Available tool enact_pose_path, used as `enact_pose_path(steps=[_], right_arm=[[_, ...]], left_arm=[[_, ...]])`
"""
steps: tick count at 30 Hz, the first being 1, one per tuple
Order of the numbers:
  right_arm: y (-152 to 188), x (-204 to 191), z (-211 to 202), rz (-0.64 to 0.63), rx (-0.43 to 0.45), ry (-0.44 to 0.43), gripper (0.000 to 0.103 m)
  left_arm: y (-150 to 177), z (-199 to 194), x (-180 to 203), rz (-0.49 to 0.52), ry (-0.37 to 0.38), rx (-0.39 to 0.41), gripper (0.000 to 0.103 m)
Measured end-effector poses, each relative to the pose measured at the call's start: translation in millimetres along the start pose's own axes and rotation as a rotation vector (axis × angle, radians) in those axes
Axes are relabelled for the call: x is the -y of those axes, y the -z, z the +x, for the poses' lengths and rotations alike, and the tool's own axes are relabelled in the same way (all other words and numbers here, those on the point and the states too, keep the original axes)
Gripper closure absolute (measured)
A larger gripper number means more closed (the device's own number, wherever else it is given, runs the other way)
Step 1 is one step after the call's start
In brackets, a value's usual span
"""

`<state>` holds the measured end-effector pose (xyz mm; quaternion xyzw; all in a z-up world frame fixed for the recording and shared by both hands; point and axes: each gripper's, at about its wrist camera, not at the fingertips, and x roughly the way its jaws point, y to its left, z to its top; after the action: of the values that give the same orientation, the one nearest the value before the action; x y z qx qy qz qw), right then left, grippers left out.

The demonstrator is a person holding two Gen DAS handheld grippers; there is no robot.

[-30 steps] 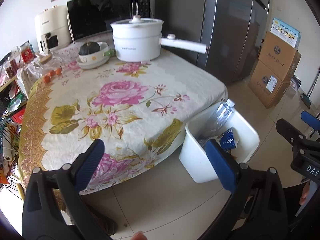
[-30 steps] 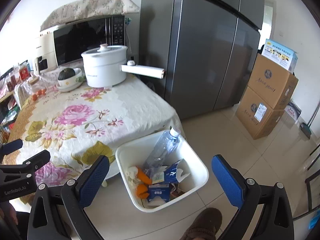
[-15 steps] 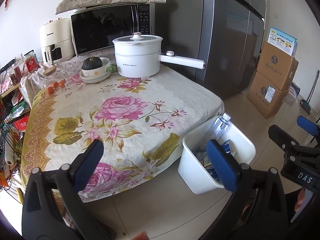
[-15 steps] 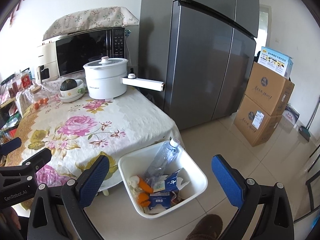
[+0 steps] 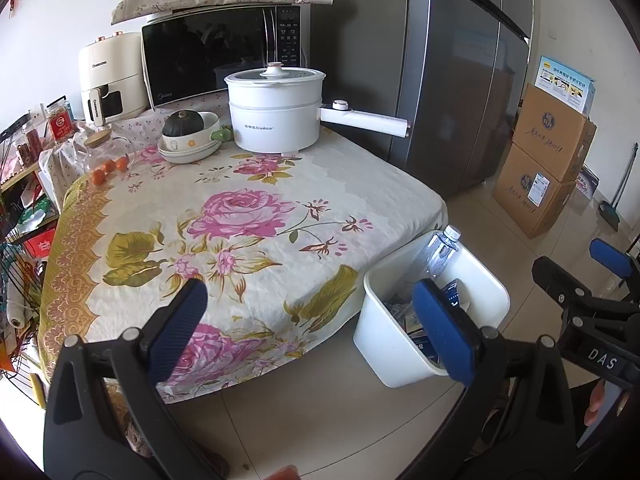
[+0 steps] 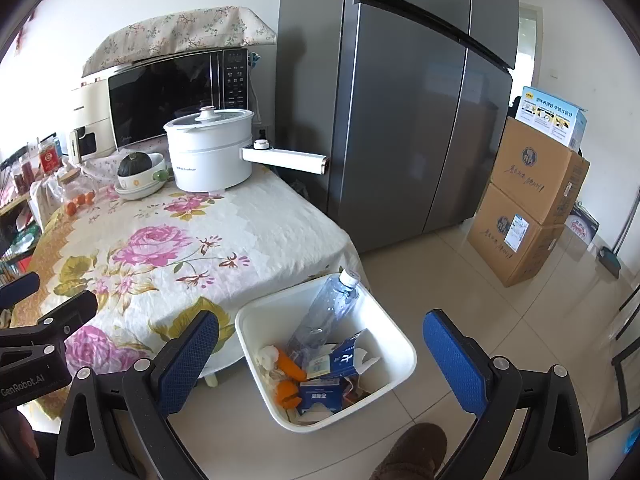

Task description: Collect trash

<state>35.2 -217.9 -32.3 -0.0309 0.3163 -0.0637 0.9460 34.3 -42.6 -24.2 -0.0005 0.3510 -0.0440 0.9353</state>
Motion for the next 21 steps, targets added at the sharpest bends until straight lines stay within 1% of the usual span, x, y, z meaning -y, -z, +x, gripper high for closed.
enact_pose_path(steps=[7,12,21], right_arm=[[1.9,-1.2,1.2,-0.004,-0.005,0.001,0.0],[1.8,-0.9,1.7,-0.003,-0.007,0.002,0.0],[2.6,-0.4,1.6,-0.001,-0.006,0.005,0.0]], left_arm=[[-0.4,0.5,1.5,0.009,0.005,0.001,0.001],[-1.2,-2.1,0.1,-0.007,0.035,0.003,0.001],[-1.8,-3.6,0.6,-0.012,0.05,0.0,0.001]])
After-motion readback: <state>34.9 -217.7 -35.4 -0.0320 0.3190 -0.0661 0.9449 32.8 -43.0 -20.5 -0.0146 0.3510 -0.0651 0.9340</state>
